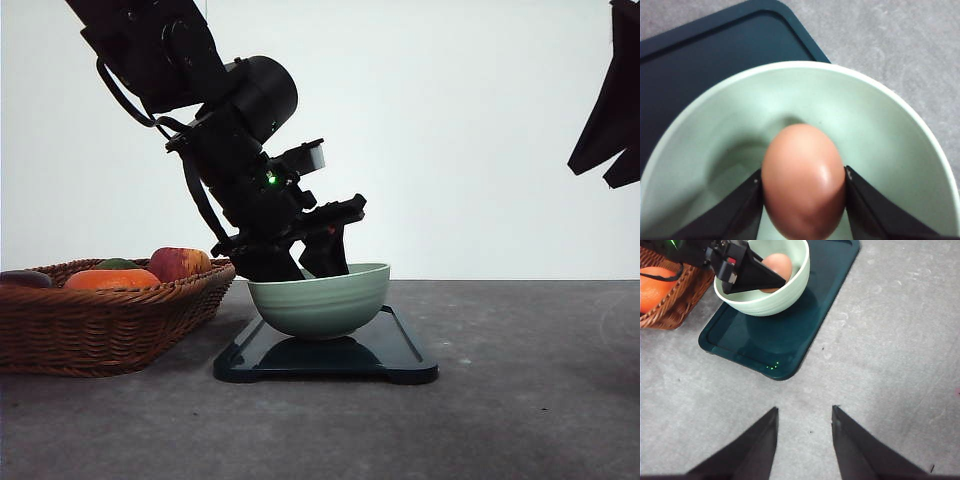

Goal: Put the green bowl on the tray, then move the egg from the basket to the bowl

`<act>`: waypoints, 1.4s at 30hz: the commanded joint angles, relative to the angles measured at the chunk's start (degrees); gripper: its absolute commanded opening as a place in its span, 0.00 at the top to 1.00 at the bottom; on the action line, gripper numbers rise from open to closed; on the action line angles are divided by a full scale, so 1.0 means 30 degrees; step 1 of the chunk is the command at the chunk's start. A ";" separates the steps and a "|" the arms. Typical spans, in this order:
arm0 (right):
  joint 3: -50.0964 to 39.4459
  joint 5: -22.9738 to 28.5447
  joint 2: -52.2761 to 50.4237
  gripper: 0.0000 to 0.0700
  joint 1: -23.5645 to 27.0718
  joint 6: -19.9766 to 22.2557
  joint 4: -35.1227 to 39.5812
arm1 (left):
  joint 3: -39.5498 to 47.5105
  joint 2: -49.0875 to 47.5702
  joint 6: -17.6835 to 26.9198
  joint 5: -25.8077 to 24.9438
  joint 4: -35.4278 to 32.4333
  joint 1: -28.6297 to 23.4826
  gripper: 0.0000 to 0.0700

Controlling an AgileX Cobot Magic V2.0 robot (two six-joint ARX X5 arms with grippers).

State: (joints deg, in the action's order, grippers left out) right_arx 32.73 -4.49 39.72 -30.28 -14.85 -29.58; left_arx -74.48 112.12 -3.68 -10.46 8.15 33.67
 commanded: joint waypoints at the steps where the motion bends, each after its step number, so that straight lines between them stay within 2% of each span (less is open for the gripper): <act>1: 0.0080 0.0007 0.0073 0.70 -0.0117 0.0095 0.0077 | -0.0357 0.0401 -0.0045 -0.0007 -0.0115 0.0178 0.57; 4: 0.0080 0.0007 0.0073 0.70 -0.0117 0.0095 0.0073 | -0.0357 0.0401 -0.0147 -0.0007 -0.0034 0.0182 0.48; 10: 0.0080 0.0015 0.0073 0.70 -0.0117 0.0095 -0.0069 | -0.0434 0.0386 -0.0567 -0.0015 0.0354 0.0182 0.48; 13: 0.0080 0.0015 0.0073 0.70 -0.0117 0.0095 -0.0153 | -0.0894 0.0386 -0.0994 -0.0015 0.1275 0.0175 0.48; 20: 0.0080 0.0015 0.0073 0.70 -0.0117 0.0102 -0.0161 | -0.3734 0.0327 -0.1022 -0.0015 0.5287 0.0175 0.48; 25: 0.0080 0.0015 0.0073 0.70 -0.0117 0.0102 -0.0175 | -0.6211 0.0214 -0.1083 -0.0015 0.9224 0.0147 0.49; 28: 0.0080 0.0015 0.0073 0.70 -0.0117 0.0105 -0.0175 | -0.6592 -0.0562 -0.1500 -0.0007 1.0365 0.0070 0.50; 35: 0.0080 0.0029 0.0073 0.70 -0.0117 0.0248 -0.0160 | -0.5361 -0.4164 -0.0832 0.0000 1.0492 -0.0023 0.50; 42: 0.0080 0.0036 0.0073 0.70 -0.0117 0.0701 0.0014 | 0.0234 -0.9473 -0.1259 0.0007 0.8131 -0.0440 0.50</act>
State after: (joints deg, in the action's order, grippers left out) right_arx 32.73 -4.47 39.72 -30.28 -13.74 -30.39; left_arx -75.08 84.47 -7.07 -10.43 33.44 32.17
